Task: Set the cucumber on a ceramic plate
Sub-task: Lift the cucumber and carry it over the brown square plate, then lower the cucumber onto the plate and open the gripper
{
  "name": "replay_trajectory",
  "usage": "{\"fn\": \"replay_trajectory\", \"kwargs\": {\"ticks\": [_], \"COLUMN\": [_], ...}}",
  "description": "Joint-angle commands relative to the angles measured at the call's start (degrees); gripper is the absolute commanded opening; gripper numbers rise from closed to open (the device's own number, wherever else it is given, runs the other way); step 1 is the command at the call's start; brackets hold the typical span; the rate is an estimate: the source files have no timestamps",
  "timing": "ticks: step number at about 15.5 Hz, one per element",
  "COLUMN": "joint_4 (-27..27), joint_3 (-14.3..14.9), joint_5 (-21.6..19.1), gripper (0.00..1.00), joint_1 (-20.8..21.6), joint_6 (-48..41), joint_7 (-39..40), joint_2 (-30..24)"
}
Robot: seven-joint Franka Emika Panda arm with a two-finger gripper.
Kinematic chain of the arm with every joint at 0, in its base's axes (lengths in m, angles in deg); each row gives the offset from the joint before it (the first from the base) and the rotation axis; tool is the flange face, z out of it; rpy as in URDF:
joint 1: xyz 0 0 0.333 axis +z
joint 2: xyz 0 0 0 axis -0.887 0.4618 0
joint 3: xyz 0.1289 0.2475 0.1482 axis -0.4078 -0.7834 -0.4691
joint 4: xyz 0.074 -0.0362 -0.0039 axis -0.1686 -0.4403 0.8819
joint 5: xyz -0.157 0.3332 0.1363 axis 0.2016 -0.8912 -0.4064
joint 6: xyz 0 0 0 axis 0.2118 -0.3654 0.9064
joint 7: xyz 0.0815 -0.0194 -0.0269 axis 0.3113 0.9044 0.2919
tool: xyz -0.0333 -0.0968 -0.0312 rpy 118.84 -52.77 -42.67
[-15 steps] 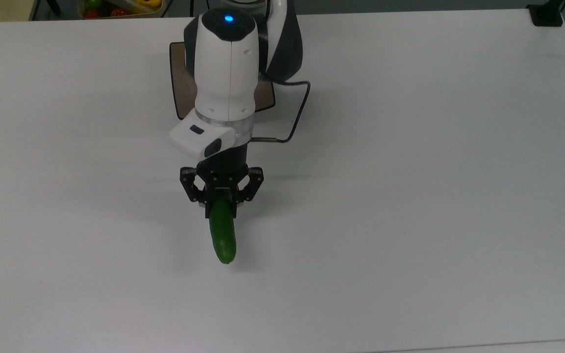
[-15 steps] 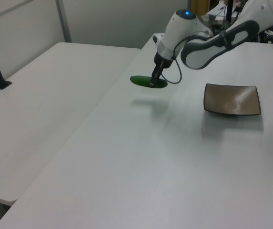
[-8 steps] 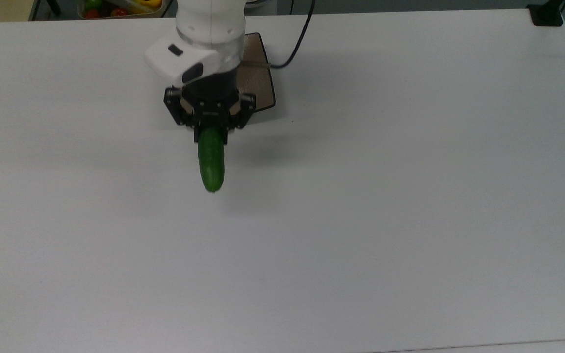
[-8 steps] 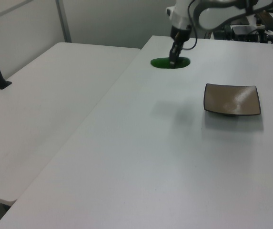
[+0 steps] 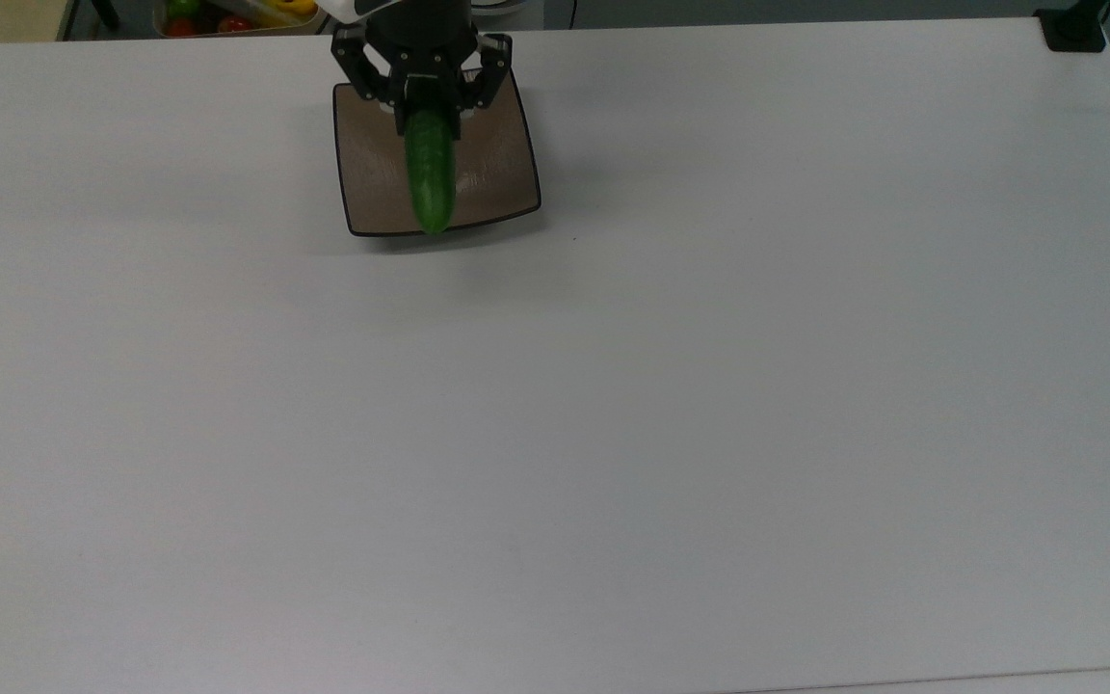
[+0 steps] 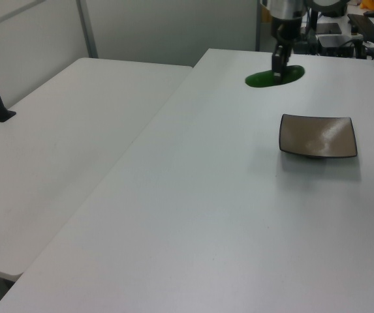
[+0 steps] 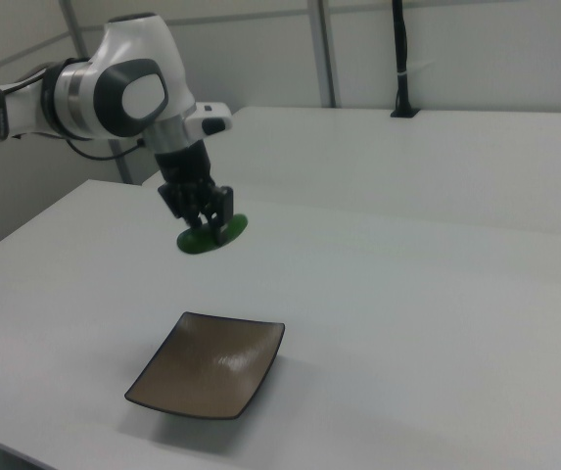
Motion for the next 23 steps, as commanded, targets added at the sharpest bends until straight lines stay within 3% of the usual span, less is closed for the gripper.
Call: {"fn": "replay_trajectory", "kwargs": {"ticks": [1, 6, 11, 13, 14, 17, 19, 20, 23], "joint_4": [-7.6, -14.2, -20.6, -22.7, -22.9, -22.9, -22.5, -22.4, -21.5], "joint_3": [0.0, 0.0, 0.0, 0.0, 0.0, 0.0, 0.0, 0.0, 0.0], "joint_5": [-1.8, -4.0, -4.1, -4.0, -4.0, -4.0, -4.0, -4.0, -4.0], "gripper": [0.04, 0.05, 0.06, 0.11, 0.16, 0.5, 0.66, 0.78, 0.97], "joint_1": [0.4, 0.1, 0.2, 0.1, 0.0, 0.0, 0.0, 0.0, 0.0], "joint_6": [-1.2, -0.1, 6.4, 8.1, 7.8, 6.4, 4.8, 4.2, 3.2], "joint_7": [-0.2, 2.3, 2.4, 2.4, 2.4, 2.4, 2.4, 2.4, 2.3], "joint_2": [-4.0, -4.0, -4.0, -3.9, -3.9, -4.1, -4.5, -5.0, -6.4]}}
